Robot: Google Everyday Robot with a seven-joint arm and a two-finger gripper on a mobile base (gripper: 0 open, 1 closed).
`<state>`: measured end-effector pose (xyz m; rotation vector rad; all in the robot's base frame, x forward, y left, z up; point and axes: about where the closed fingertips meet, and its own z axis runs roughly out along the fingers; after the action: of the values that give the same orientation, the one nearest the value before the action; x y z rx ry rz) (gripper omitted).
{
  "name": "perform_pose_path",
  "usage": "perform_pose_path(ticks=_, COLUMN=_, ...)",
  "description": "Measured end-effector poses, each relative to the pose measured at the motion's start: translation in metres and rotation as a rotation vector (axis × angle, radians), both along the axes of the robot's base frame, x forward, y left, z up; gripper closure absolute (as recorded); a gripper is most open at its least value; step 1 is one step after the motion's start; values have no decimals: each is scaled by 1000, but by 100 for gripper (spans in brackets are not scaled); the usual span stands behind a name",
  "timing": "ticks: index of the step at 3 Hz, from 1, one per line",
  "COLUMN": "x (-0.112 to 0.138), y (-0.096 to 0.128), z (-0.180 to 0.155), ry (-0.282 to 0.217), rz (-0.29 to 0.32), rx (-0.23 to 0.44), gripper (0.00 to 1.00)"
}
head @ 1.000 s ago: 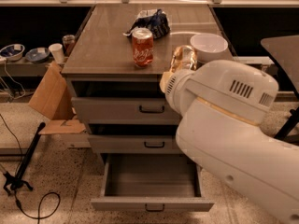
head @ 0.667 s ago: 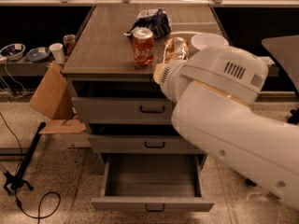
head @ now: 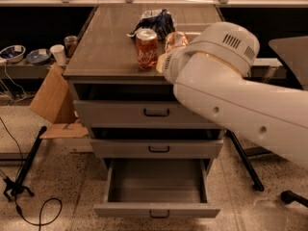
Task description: Pick orange can from bottom drawer and place on counter
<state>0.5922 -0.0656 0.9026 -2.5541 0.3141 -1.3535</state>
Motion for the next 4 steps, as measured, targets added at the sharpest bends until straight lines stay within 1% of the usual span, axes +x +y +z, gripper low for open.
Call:
perform_pose_path(ticks=1, x=22, y=-10, z=-13, ry=38, rz=-22, rx=0, gripper=100)
perform_pose_path(ticks=2, x=39, y=-20, z=-24, ry=72, rz=-51, rx=-1, gripper=100)
perform_pose_path(ticks=3, x=53, y=-25, z=-24, ry=82, rz=-68, rx=-2, gripper=100)
perform_pose_path(ticks=4, x=63, y=-19, z=-14, ry=70, rz=-61, rx=-2, gripper=100)
